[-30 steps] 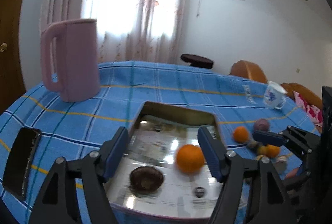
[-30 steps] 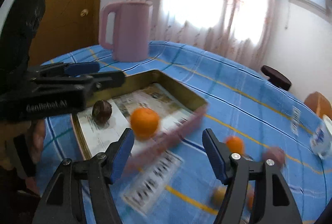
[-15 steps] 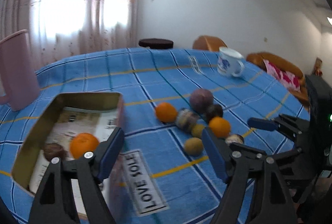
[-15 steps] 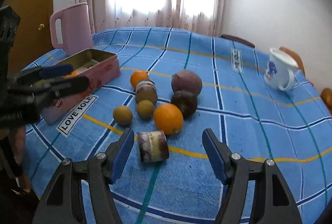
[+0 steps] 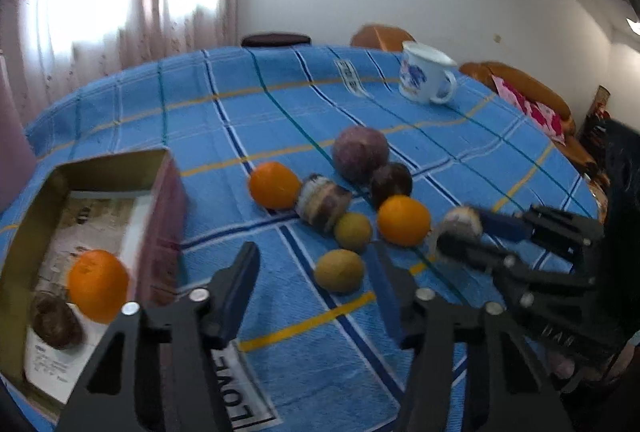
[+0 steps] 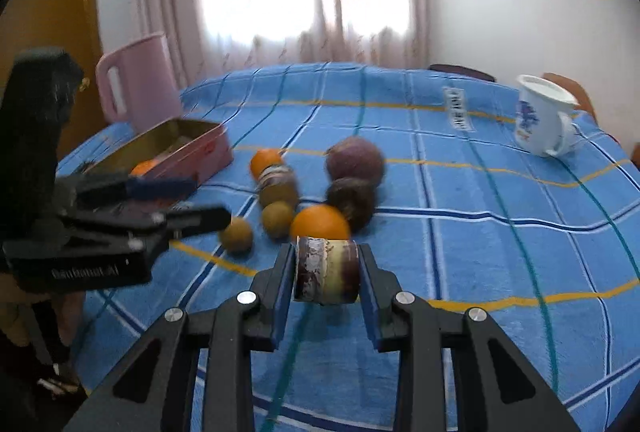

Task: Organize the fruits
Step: 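Grasp a yellow-green fruit with the left tool while the right tool grasps a brown snack roll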

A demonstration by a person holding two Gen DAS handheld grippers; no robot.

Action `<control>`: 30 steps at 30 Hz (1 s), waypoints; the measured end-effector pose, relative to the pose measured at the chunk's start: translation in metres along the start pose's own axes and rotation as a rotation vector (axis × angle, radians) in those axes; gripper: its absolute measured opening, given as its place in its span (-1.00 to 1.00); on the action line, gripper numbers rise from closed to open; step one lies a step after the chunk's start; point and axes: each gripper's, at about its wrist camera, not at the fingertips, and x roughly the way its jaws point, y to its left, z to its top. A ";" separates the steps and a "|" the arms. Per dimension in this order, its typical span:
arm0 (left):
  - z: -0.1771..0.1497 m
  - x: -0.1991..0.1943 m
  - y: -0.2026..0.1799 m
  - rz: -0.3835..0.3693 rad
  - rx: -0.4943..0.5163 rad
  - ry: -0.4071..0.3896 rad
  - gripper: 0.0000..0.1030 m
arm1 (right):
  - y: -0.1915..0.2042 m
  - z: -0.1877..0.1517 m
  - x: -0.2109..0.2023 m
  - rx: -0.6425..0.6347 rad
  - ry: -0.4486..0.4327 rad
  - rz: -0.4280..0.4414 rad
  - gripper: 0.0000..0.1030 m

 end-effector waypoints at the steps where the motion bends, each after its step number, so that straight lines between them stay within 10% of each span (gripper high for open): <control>1: 0.000 0.003 -0.001 -0.005 0.000 0.011 -0.06 | 0.000 0.000 0.000 -0.001 -0.004 -0.007 -0.38; 11: 0.003 0.028 -0.014 -0.038 0.039 0.124 -0.30 | -0.001 -0.001 -0.005 -0.012 -0.018 -0.022 -0.39; 30: 0.004 -0.001 -0.006 -0.055 0.002 -0.025 -0.39 | -0.004 0.000 -0.002 -0.003 -0.012 -0.003 -0.46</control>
